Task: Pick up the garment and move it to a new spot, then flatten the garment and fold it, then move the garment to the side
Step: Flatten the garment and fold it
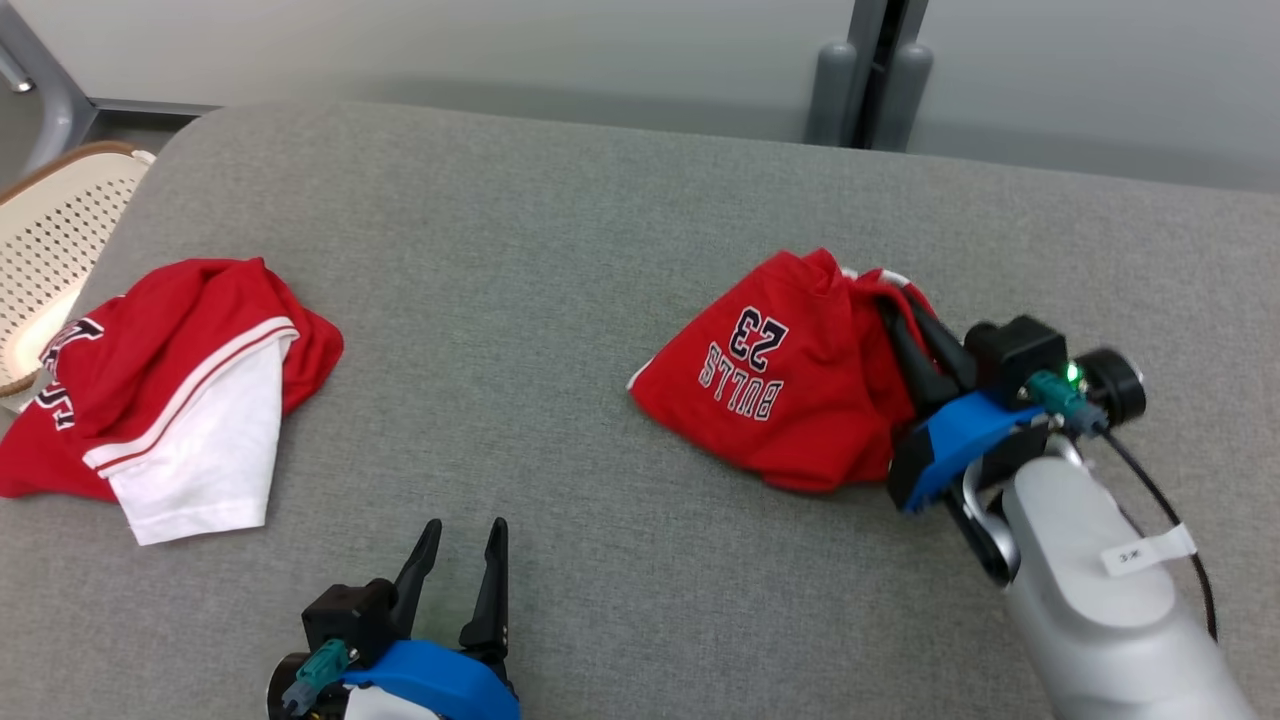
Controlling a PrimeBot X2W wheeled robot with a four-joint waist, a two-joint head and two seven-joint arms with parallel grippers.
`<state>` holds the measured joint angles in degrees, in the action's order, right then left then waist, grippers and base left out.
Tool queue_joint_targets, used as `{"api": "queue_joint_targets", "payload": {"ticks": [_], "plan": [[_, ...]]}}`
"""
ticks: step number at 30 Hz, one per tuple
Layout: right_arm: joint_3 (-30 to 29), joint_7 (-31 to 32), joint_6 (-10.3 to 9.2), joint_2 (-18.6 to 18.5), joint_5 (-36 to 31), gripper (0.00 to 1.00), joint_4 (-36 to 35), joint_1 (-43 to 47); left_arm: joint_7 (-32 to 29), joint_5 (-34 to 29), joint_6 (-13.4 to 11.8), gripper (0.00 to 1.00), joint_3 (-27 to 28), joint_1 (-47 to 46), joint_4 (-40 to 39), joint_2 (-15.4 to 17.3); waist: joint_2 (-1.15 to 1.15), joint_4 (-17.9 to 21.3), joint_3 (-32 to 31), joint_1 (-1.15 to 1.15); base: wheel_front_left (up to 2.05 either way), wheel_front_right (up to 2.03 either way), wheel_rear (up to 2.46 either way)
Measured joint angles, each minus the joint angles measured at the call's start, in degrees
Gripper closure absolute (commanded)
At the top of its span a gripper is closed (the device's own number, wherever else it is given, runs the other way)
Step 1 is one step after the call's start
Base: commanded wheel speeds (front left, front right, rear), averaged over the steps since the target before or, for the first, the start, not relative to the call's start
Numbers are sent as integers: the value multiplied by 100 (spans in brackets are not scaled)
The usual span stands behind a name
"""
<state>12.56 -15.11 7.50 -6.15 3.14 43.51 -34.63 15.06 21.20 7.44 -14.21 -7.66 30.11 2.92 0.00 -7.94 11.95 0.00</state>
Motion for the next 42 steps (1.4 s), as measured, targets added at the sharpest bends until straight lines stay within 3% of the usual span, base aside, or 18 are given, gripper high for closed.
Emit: {"api": "queue_joint_targets", "payload": {"ticks": [6, 12, 18, 22, 28, 29, 30, 31, 32, 33, 38, 42], "plan": [[196, -1, 0, -135, 110, 100, -1225, -391, 0, 60, 0, 0, -3, 37, 66, 1, 0, -152, -249, 1, 0, 0, 0], [695, -2, 0, -36, 366, 100, -2183, -1037, 0, 149, 0, 0, -98, 151, 116, 0, 0, -360, -494, 1, 0, 0, 0], [922, -2, 0, 12, 566, 100, -3104, -1149, 0, 140, 0, 0, 62, 293, 143, 2, 0, -309, -553, 1, 0, 0, 0], [740, -1, 0, -279, 617, 100, -3023, -172, 0, 137, 0, 0, 165, 316, 149, 1, 0, -153, -525, 1, 0, 0, 0], [-505, 0, 0, -609, 554, 100, -1905, 1628, 0, 88, 0, 0, 216, 336, 152, 2, 0, 111, -489, 1, 0, 0, 0], [-757, 1, 0, -611, 525, 87, -1667, 1842, 0, 73, 0, 0, 219, 334, 152, 0, 0, 155, -490, 1, 0, 0, 0], [-985, 0, 0, -603, 447, 62, -1432, 2003, 0, 46, 0, 0, 235, 333, 158, -1, 0, 202, -493, 1, 0, 0, 0], [-1178, -1, 0, -587, 366, 22, -1205, 2111, 0, 38, 0, 0, 254, 334, 163, -1, 0, 249, -499, 1, 0, 0, 0], [-1351, 0, 0, -541, 320, 22, -992, 2189, 0, 26, 0, 0, 263, 332, 164, 1, 0, 293, -510, 1, 0, 0, 0], [-1489, 1, -1, -498, 255, 0, -846, 2246, 0, -3, 0, 0, 257, 331, 164, 3, 0, 332, -524, 1, 0, 0, 0], [-2014, 0, 0, -221, -46, 0, -693, 2293, 0, -21, 0, 0, 259, 310, 151, -1, 0, 491, -604, 1, 0, 0, 0], [-2191, -2, -1, 31, -212, 0, -1561, 2340, 0, -22, 0, 0, 250, 310, 120, -1, 0, 560, -662, 1, 0, 0, 0]]}}
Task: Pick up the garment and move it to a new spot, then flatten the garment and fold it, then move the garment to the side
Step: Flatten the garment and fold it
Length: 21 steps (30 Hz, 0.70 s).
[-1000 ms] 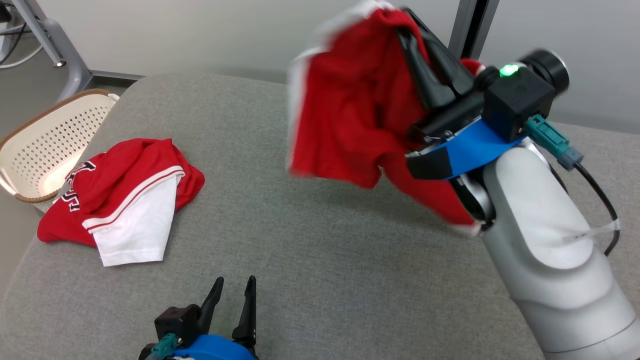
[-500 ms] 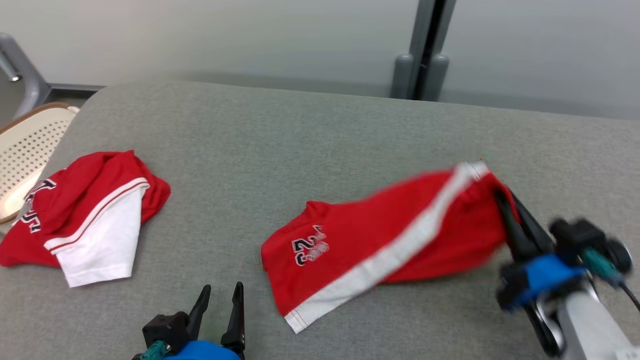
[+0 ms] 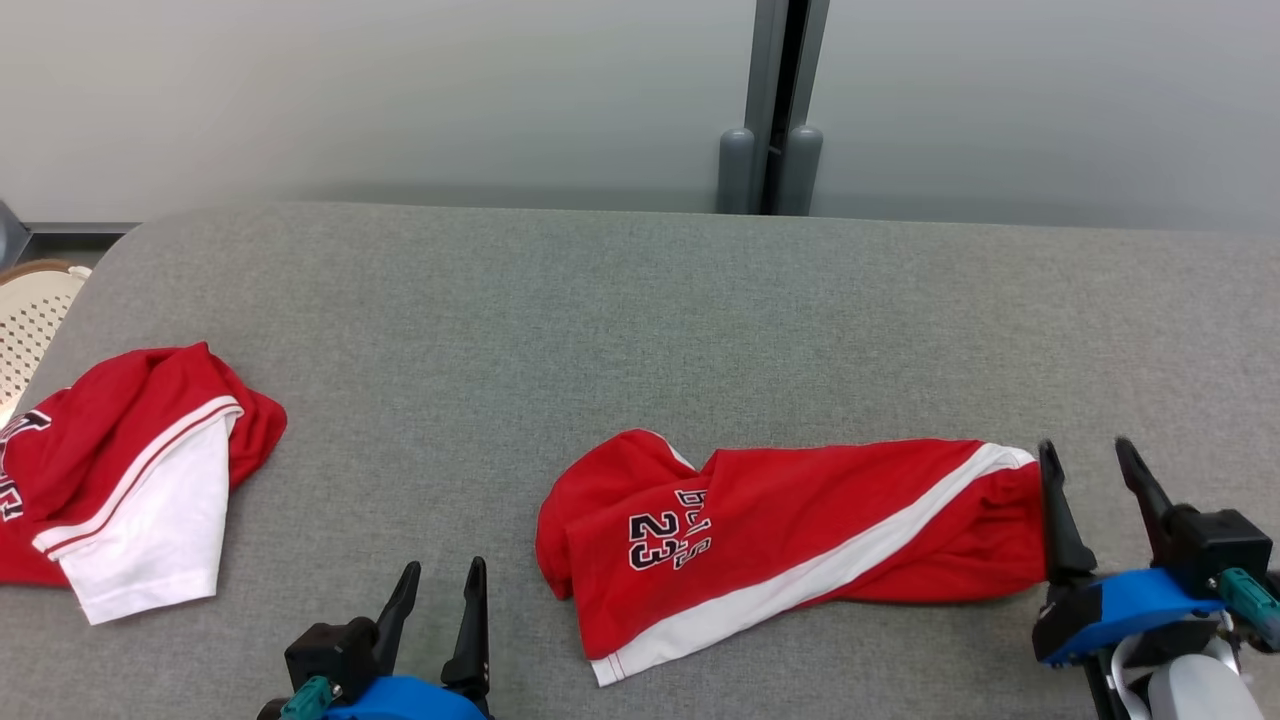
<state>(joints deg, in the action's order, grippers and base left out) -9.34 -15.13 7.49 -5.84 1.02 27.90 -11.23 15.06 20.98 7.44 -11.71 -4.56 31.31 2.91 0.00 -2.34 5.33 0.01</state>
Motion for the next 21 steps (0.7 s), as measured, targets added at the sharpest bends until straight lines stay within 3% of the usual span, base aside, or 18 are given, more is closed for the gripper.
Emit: {"api": "queue_joint_targets", "payload": {"ticks": [7, 10, 15, 21], "plan": [[292, 1, 1, 222, -107, 0, -1369, 243, 0, -207, -2, 0, 152, 4, -194, -1, 0, 60, -81, 0, 0, 0, 0], [532, 0, 1, 257, -121, 0, -1346, 358, 0, -285, -86, 0, 227, 20, -248, 3, 0, 72, -120, 0, 0, 0, 0], [668, 2, 1, 278, -164, 0, -647, 475, 0, -350, -102, 0, 225, 91, -279, 1, 0, 74, -179, -1, 0, 0, 0], [711, 1, 1, 281, -130, 0, -549, 429, 0, -209, -68, 0, 60, 97, -278, 3, 0, 73, -149, -1, 0, 0, 0]]}}
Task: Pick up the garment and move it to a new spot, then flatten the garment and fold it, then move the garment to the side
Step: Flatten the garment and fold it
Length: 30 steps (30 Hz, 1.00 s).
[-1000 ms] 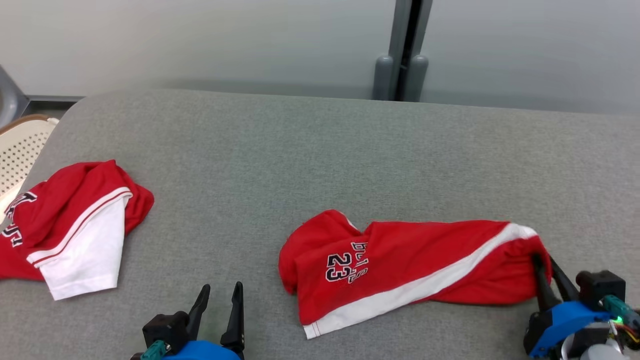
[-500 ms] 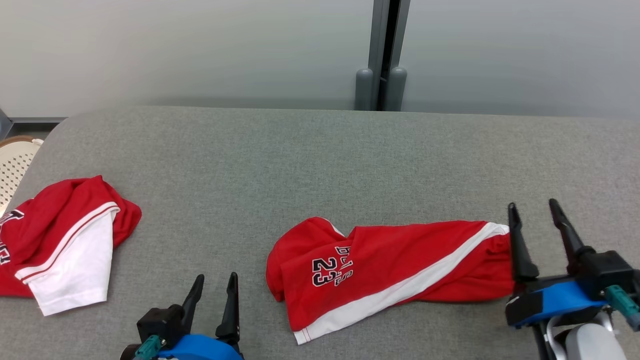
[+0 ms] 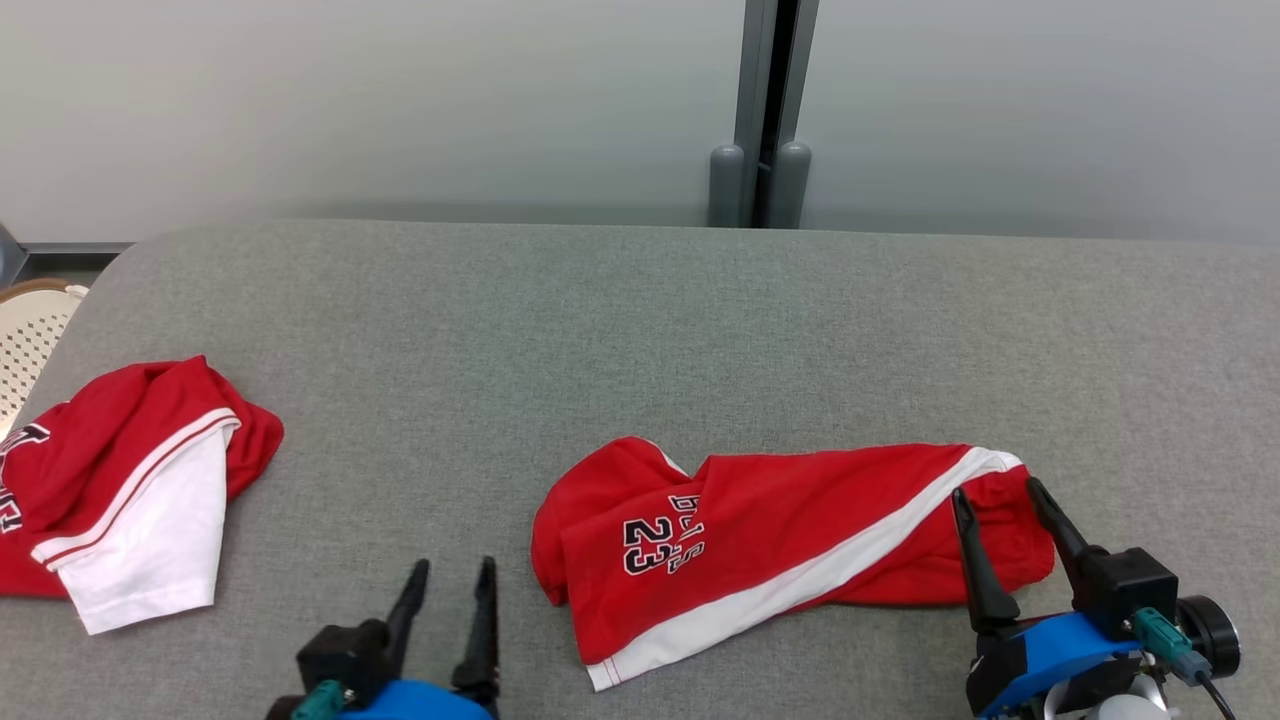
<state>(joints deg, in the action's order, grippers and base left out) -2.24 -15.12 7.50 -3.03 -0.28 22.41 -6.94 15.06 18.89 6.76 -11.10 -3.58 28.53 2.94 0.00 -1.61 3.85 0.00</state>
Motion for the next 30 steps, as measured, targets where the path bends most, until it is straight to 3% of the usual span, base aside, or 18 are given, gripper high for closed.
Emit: {"api": "queue_joint_targets", "payload": {"ticks": [8, 14, 18, 30], "plan": [[11, 0, 0, 4, 46, 0, 51, -65, 0, 625, 67, 0, -1302, 26, -80, 13, 0, 2, 54, 0, 0, 0, 0], [14, 0, 0, 7, 89, 0, 60, -79, 0, 1249, 68, 0, -2347, 110, -123, 427, 0, 0, 70, 0, 0, 0, 0], [15, 0, 0, 7, 94, 0, 57, -82, 0, 1381, 68, 0, -2524, 103, 176, 539, 0, -1, 93, 0, 0, 0, 0], [70, 0, 0, 8, 94, 0, 44, -142, 11, 1659, 68, 3, -2959, -294, 566, 443, 0, 63, 257, 0, 0, 0, 0]]}}
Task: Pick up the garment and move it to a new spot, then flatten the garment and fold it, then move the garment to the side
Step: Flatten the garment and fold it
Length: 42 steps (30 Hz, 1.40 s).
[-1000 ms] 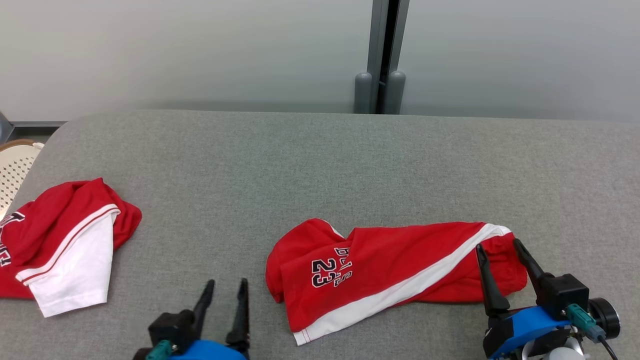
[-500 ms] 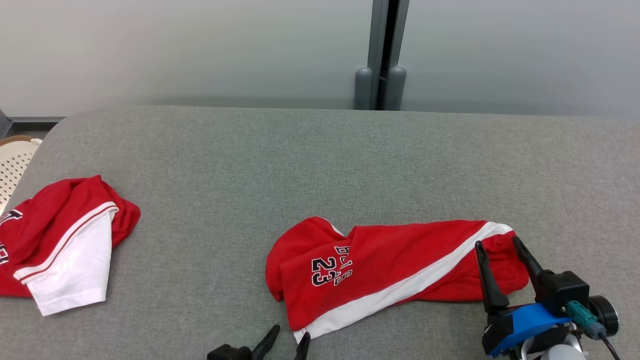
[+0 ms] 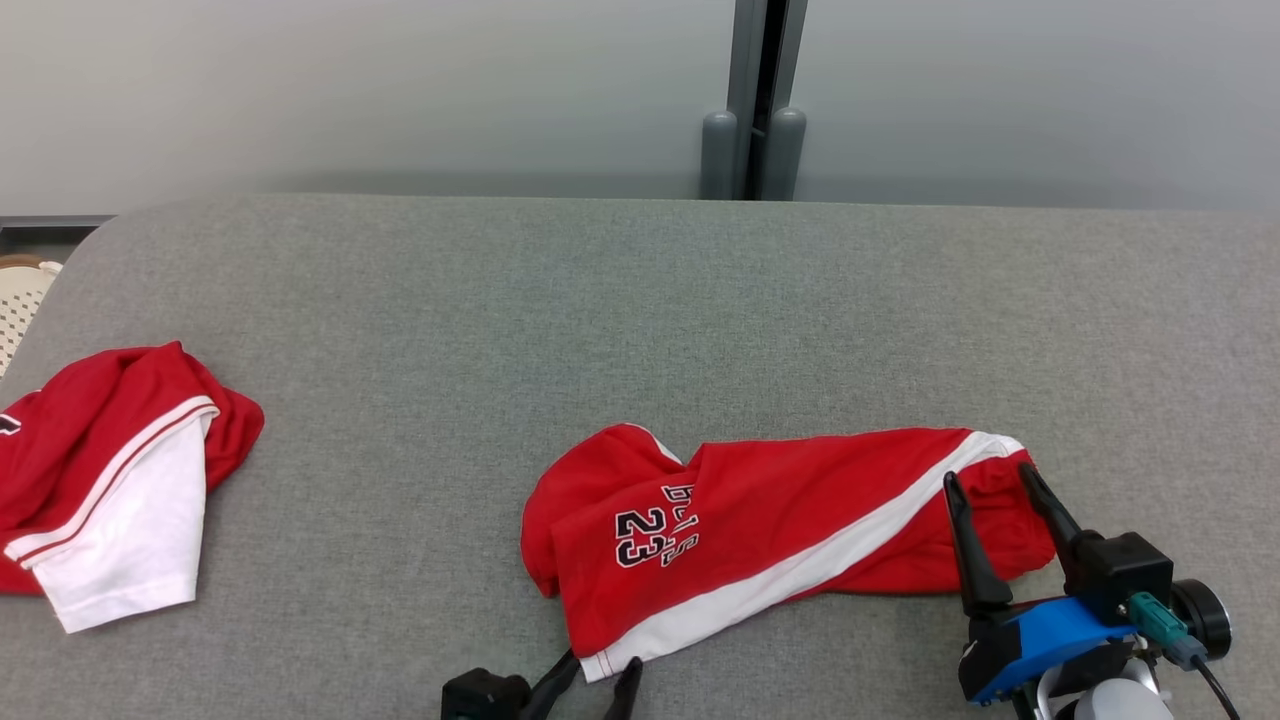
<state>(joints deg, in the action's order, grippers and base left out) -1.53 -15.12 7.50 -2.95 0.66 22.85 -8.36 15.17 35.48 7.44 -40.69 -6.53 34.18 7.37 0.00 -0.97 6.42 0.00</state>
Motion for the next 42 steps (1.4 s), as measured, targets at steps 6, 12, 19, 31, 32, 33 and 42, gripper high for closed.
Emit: {"api": "queue_joint_targets", "payload": {"ticks": [6, 12, 19, 31, 32, 33, 42], "plan": [[0, 0, 0, 0, -15, 0, 0, -48, -3, 80, 0, 100, 1, -97, -42, 56, 0, 35, 56, 0, 0, 0, 0], [-88, 0, 0, -1, 0, 0, -1, -74, -11, -193, 1, 100, 1213, -102, -792, 97, 0, -39, 54, 0, 0, 0, 0], [78, 0, 0, 2, 309, 0, 14, -60, -11, -770, 1, 100, 1807, -54, -1333, 233, 0, -150, 10, 0, 0, 0, 0], [1529, 0, -1, -409, 2588, 0, 472, -497, -11, -937, 1, 100, 2153, 446, -981, 111, 0, -164, 14, 0, 0, 0, 0], [1660, -1, -1, -500, 2765, 0, 517, -575, -11, -947, 1, 100, 2157, 447, -970, 93, 0, -171, 12, 0, 0, 0, 0], [1801, -1, -1, -599, 2908, 0, 559, -654, -11, -962, 1, 100, 2160, 448, -955, 77, 0, -178, 8, 0, 0, 0, 0], [2615, 746, -1, -1270, 3928, 0, 849, -1285, -11, -998, 1, 100, 2156, 495, -809, -11, 0, -185, -62, 0, 0, 0, 0]]}}
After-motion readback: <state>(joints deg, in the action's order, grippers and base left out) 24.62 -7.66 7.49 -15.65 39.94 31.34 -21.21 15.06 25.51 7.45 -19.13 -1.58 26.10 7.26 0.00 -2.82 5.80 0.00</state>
